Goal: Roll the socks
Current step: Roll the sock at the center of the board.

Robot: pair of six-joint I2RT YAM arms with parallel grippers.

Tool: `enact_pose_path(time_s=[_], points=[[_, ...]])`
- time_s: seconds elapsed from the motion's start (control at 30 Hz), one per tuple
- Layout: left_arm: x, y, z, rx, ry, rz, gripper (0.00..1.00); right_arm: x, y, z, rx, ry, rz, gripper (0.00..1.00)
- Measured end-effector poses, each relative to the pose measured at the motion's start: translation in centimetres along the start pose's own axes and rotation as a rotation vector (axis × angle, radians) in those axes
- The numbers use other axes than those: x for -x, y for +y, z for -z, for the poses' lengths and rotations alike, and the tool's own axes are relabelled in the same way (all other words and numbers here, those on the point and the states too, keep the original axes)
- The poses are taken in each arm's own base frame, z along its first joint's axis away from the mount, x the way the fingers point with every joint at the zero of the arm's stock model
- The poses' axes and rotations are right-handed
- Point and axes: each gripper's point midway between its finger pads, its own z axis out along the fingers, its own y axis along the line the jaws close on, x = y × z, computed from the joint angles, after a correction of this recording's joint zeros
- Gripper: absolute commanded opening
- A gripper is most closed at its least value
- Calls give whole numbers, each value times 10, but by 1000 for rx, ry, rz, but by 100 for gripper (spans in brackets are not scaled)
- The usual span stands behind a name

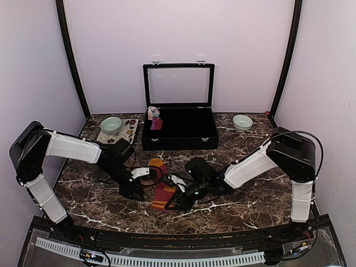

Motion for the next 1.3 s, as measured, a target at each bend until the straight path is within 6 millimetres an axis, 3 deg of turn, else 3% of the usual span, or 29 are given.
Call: enact_pose_path(time_s=[0.13, 0.3, 0.6, 1.03, 1.3], points=[[-2, 4, 10, 28, -16, 3, 40, 1, -5, 2, -11, 10, -59, 0], [16, -13, 22, -16, -83, -58, 38, 5, -12, 0, -17, 30, -134, 0], [23, -56, -3, -93, -47, -238, 37, 6, -19, 0, -2, 53, -231, 0], [31, -47, -22, 38, -5, -368, 42, 6, -20, 0, 25, 74, -277, 0], [32, -47, -27, 100, 23, -473, 36, 7, -20, -1, 48, 88, -296, 0]])
